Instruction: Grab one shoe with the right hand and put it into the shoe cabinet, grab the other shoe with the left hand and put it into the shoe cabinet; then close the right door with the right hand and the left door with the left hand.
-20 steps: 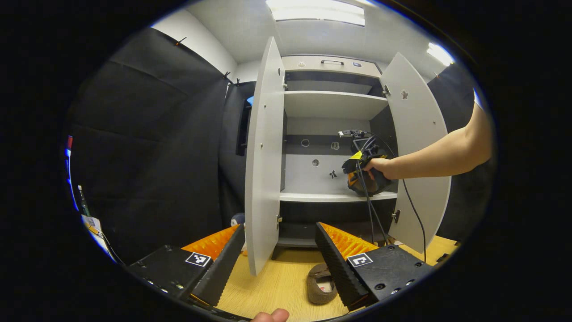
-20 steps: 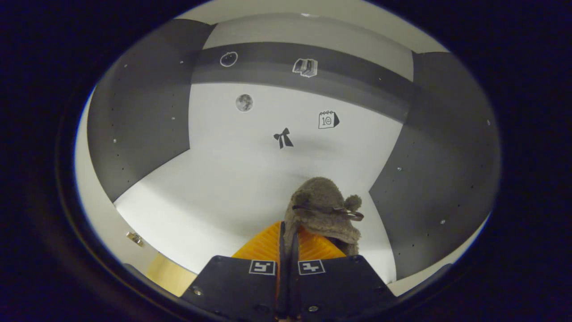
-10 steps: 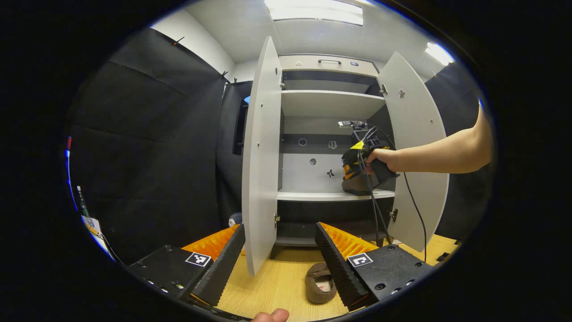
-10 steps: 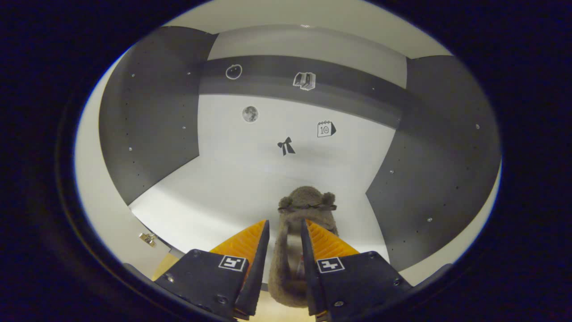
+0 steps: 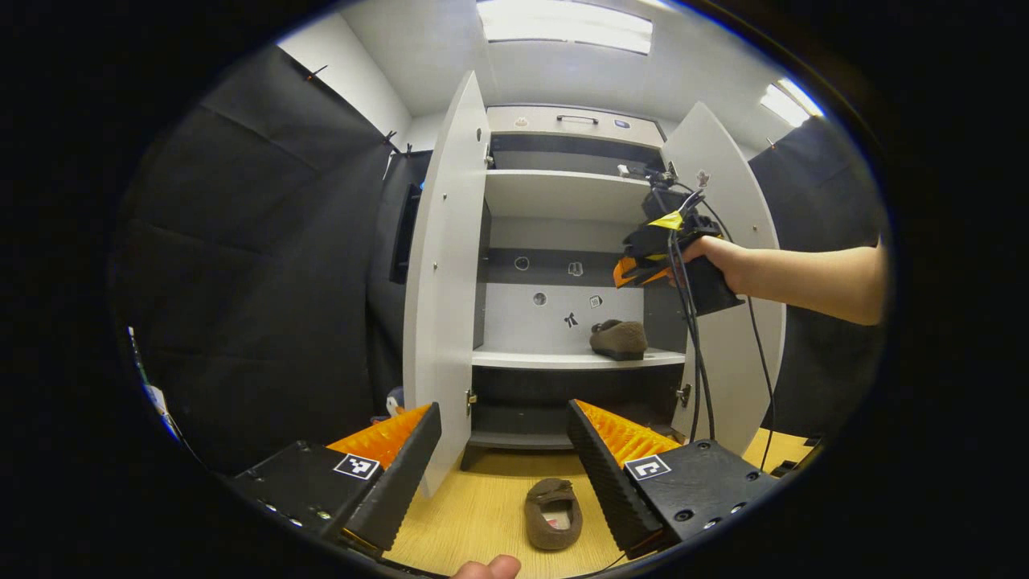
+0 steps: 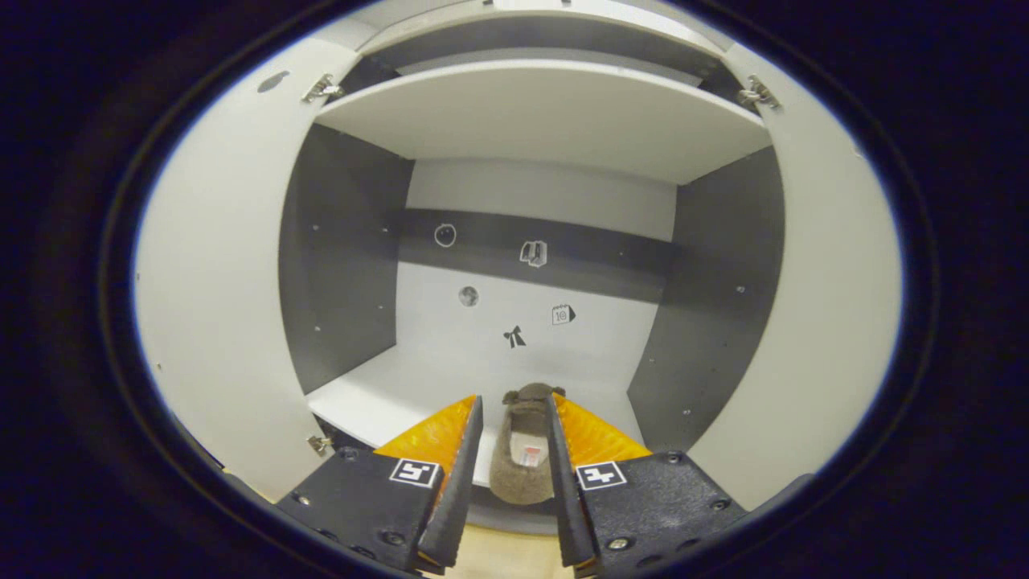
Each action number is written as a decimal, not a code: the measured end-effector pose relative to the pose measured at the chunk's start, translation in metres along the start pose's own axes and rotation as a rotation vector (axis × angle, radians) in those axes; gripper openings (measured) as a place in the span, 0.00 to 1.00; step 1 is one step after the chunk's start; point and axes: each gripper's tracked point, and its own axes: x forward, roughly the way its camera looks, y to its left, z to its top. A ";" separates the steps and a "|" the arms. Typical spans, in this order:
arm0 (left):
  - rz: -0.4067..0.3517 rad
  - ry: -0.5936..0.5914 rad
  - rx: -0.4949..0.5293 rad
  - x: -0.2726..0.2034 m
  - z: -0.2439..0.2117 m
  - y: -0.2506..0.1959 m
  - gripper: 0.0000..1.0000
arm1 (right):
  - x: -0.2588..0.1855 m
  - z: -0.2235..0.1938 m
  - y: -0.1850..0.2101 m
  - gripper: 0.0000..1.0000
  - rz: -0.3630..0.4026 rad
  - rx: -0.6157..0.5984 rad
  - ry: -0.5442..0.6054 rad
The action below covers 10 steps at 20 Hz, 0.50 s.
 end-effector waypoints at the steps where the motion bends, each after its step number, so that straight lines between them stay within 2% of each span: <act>1: -0.005 0.002 -0.002 -0.001 0.000 -0.002 0.95 | -0.015 -0.006 0.004 0.55 0.013 0.021 -0.018; 2: -0.009 0.001 -0.003 -0.001 0.000 -0.004 0.95 | -0.031 -0.015 0.006 0.55 0.018 0.042 -0.041; 3: -0.015 -0.001 -0.006 0.000 0.000 -0.006 0.95 | -0.048 -0.025 0.007 0.50 0.023 0.060 -0.070; 6: -0.038 -0.011 -0.006 0.000 0.000 -0.012 0.95 | -0.089 -0.072 0.018 0.55 0.060 0.087 -0.122; 10: -0.070 0.016 -0.012 0.001 -0.007 -0.022 0.95 | -0.134 -0.142 0.016 0.60 0.000 0.086 -0.138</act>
